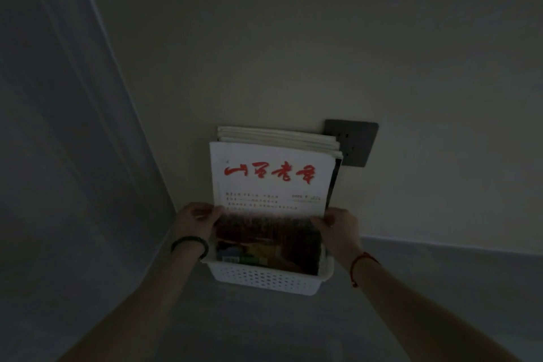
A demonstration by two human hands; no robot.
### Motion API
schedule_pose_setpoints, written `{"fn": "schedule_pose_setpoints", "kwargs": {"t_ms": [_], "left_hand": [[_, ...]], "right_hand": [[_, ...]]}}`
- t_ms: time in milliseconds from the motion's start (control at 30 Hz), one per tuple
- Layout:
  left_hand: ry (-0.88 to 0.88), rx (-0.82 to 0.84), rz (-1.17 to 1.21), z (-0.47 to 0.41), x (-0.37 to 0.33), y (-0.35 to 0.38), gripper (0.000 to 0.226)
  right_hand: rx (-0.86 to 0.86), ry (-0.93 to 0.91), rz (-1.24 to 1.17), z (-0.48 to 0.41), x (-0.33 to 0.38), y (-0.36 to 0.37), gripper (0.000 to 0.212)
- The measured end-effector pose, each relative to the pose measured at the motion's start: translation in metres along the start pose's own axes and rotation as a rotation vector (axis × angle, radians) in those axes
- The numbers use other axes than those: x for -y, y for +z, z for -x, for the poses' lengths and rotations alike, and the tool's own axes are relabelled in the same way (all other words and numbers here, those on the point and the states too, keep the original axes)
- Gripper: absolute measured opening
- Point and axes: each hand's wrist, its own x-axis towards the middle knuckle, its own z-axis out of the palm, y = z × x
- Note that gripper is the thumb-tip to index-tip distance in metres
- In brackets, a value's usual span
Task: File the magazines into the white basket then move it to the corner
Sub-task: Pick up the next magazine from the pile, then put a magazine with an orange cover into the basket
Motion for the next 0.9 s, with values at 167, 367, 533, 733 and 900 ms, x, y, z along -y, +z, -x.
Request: {"fn": "schedule_pose_setpoints", "kwargs": {"t_ms": [167,367,533,733,900], "left_hand": [[-0.049,-0.034,-0.004,0.009,-0.005,0.004,0.034],[0.105,0.069,-0.163,0.061,0.007,0.012,0.018],[0.089,0.338,-0.014,0.13,0.014,0.05,0.021],[0.038,0.57,-0.081,0.22,0.025,0.136,0.008],[0.027,0.701,-0.106,0.302,0.024,0.226,0.011]], "right_hand": [[-0.04,0.092,-0.072,0.006,-0.004,0.001,0.016],[-0.066,0.121,-0.269,0.051,-0.03,-0.025,0.014],[-0.12,0.199,-0.532,0.12,-0.093,-0.066,0.027],[-0.245,0.23,-0.494,0.168,-0.186,-0.162,0.036],[-0.28,0.299,-0.463,0.194,-0.268,-0.26,0.033]]}}
